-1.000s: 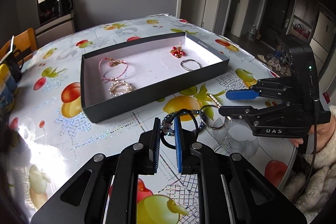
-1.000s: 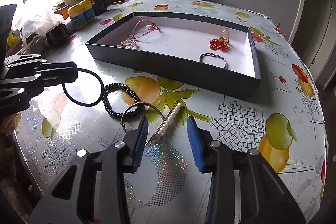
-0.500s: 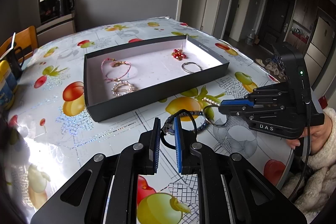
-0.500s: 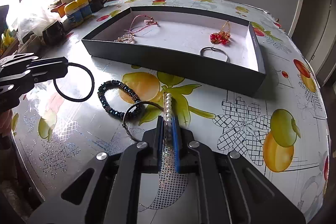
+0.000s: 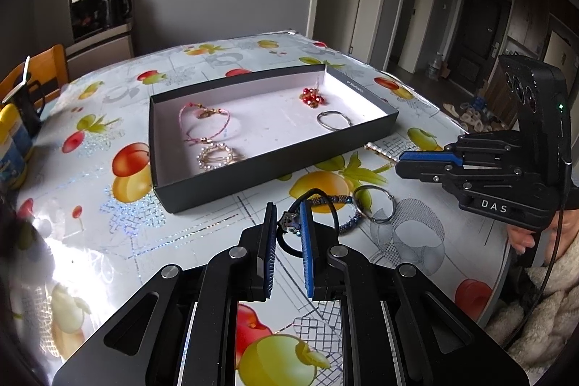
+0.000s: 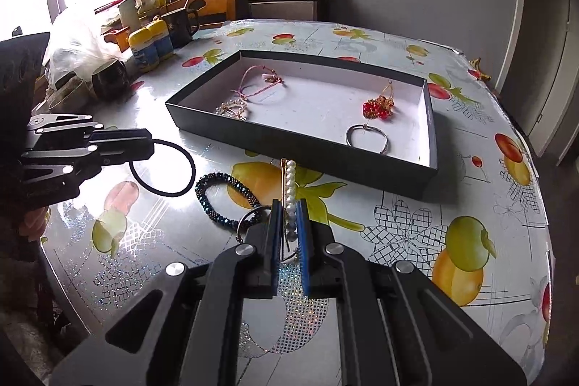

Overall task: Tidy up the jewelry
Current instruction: 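Carry the black hair tie with the left gripper while the right gripper carries the pearl hairpin into the box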

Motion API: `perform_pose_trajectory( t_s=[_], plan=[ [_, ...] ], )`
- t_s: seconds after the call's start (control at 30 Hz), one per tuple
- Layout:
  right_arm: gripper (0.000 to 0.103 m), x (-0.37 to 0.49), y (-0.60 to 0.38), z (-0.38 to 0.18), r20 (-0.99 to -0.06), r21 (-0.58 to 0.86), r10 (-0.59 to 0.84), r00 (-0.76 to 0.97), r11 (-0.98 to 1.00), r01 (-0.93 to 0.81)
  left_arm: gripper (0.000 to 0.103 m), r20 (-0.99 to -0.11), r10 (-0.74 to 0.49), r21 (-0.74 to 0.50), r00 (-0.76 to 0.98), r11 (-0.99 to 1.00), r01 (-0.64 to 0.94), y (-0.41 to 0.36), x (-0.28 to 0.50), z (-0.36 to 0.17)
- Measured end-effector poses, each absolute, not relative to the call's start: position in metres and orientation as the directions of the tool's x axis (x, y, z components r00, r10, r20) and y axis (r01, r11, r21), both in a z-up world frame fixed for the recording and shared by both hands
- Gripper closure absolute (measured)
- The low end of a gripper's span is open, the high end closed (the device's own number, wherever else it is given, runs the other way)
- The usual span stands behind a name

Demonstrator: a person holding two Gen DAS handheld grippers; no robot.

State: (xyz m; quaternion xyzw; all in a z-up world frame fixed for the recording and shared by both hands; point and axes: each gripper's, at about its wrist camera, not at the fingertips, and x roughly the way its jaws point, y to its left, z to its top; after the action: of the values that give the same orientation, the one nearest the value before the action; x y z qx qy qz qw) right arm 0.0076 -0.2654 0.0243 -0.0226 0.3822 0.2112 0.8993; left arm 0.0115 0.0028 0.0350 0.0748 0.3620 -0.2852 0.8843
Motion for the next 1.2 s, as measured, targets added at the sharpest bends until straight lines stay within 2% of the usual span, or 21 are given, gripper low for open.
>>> perform_pose_trajectory(
  t_s=[0.37, 0.7, 0.97, 1.2],
  plan=[
    [0.095, 0.03, -0.281, 0.067, -0.624, 0.079, 0.326, 0.71, 0.93, -0.358, 0.09, -0.651, -0.444, -0.033, 0.616, 0.827, 0.562, 0.0, 0.021, 0.063],
    [0.095, 0.092, -0.304, 0.104, -0.56, 0.154, 0.314, 0.767, 0.949, -0.276, 0.09, -0.615, -0.436, -0.02, 0.658, 0.842, 0.539, -0.01, 0.066, 0.092],
    [0.095, 0.126, -0.292, 0.097, -0.561, 0.202, 0.318, 0.764, 0.948, -0.246, 0.09, -0.616, -0.42, -0.044, 0.666, 0.863, 0.504, -0.02, 0.107, 0.093],
    [0.095, 0.145, -0.284, 0.074, -0.59, 0.228, 0.317, 0.743, 0.948, -0.223, 0.09, -0.654, -0.391, -0.094, 0.648, 0.891, 0.444, -0.03, 0.159, 0.072]
  ],
)
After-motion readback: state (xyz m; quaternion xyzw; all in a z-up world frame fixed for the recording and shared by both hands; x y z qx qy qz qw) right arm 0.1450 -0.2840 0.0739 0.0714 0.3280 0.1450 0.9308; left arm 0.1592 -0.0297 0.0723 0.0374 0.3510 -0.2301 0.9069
